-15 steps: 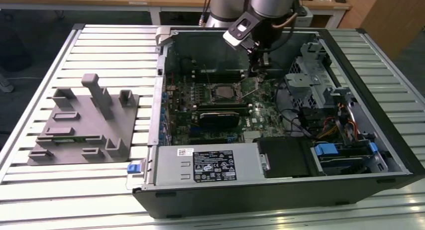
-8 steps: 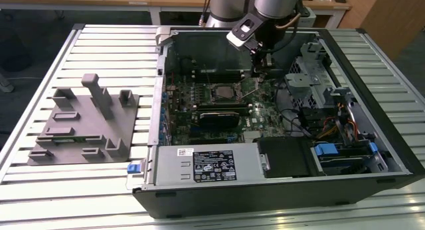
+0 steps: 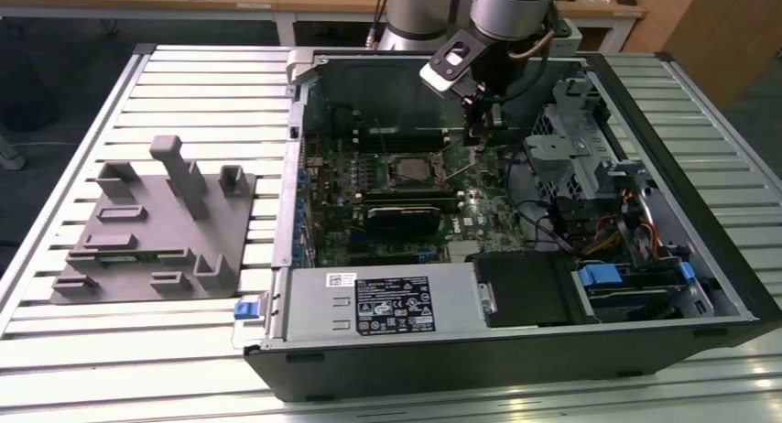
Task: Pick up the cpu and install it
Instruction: 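Close the cpu cover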
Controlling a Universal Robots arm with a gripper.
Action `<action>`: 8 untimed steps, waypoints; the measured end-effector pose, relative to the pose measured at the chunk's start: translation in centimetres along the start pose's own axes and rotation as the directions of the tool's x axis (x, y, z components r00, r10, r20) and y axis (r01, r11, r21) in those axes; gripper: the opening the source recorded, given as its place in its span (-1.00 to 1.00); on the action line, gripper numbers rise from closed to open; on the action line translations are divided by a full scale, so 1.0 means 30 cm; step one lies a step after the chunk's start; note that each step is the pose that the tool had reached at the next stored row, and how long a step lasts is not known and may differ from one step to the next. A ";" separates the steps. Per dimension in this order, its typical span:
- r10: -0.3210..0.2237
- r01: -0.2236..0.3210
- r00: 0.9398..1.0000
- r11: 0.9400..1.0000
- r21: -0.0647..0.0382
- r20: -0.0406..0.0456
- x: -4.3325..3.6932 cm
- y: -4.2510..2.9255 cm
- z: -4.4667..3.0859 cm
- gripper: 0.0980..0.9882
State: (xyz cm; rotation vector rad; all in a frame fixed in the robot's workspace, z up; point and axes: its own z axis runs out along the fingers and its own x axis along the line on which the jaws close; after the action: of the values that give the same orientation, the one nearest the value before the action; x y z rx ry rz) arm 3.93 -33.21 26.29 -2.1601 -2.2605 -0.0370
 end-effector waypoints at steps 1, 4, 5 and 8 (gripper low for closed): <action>-0.001 0.001 1.000 1.000 0.000 0.000 0.001 0.003 0.002 -0.98; -0.001 0.001 1.000 1.000 0.000 0.000 0.002 0.015 0.008 -0.98; -0.001 0.001 1.000 1.000 0.000 0.000 0.003 0.018 0.009 -0.98; -0.002 0.002 1.000 1.000 0.000 0.000 0.006 0.028 0.014 -0.98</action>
State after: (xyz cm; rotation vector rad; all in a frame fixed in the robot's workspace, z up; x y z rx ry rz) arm 4.76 -32.97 25.88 -2.1581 -2.2624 -0.0368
